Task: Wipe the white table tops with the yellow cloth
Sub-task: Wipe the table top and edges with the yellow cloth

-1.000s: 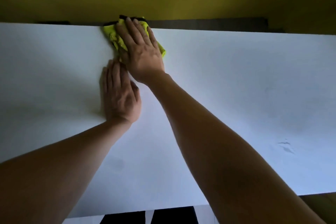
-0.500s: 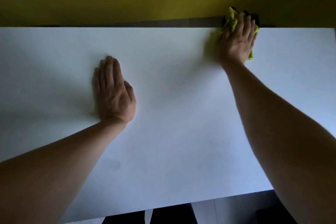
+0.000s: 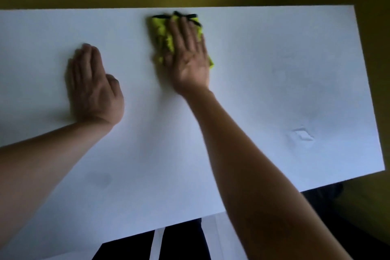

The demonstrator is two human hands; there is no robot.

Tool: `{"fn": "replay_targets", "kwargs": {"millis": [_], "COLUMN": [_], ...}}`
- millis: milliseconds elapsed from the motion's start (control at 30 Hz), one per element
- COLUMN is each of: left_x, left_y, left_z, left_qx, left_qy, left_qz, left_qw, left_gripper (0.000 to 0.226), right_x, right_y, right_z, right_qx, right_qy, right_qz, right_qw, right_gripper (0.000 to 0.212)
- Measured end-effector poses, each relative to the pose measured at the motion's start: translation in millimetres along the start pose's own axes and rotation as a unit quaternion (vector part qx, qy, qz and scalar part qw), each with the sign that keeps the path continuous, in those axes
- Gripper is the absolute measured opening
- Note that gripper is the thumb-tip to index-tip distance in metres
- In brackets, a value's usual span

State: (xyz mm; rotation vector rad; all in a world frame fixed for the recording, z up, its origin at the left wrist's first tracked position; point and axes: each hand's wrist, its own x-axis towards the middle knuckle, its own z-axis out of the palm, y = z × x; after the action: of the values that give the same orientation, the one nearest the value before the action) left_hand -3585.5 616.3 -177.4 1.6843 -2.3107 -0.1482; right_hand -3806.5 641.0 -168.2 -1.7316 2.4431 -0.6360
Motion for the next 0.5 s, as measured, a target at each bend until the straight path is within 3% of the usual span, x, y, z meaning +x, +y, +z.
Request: {"fn": "replay_targets", "kwargs": {"millis": [167, 267, 367, 500], "left_x": [0, 0, 0, -3], "left_y": [2, 2, 4, -4], "left_z": [0, 0, -4, -11], "left_qx": [0.002, 0.006, 0.012, 0.015], "left_qy": [0.009, 0.002, -0.011, -0.022], "left_qz": [-0.010, -0.014, 0.003, 0.077], "left_qw": [1.000, 1.000, 1.000, 0.997], "left_gripper": [0.062, 0.064, 0.063, 0.056], "right_x": [-15, -34, -71, -153], "right_y": [96, 94, 43, -42], "right_z": [-43, -51, -41, -31], "right_qx": [-0.031, -0.030, -0.020, 0.046], "right_qy": [0.021, 0.026, 0.026, -0.032], "right_qz": [0.142, 0.183, 0.109, -0.025], "right_qw": [0.989, 0.982, 0.994, 0.998], "right_gripper": [0.064, 0.062, 0.062, 0.063]}}
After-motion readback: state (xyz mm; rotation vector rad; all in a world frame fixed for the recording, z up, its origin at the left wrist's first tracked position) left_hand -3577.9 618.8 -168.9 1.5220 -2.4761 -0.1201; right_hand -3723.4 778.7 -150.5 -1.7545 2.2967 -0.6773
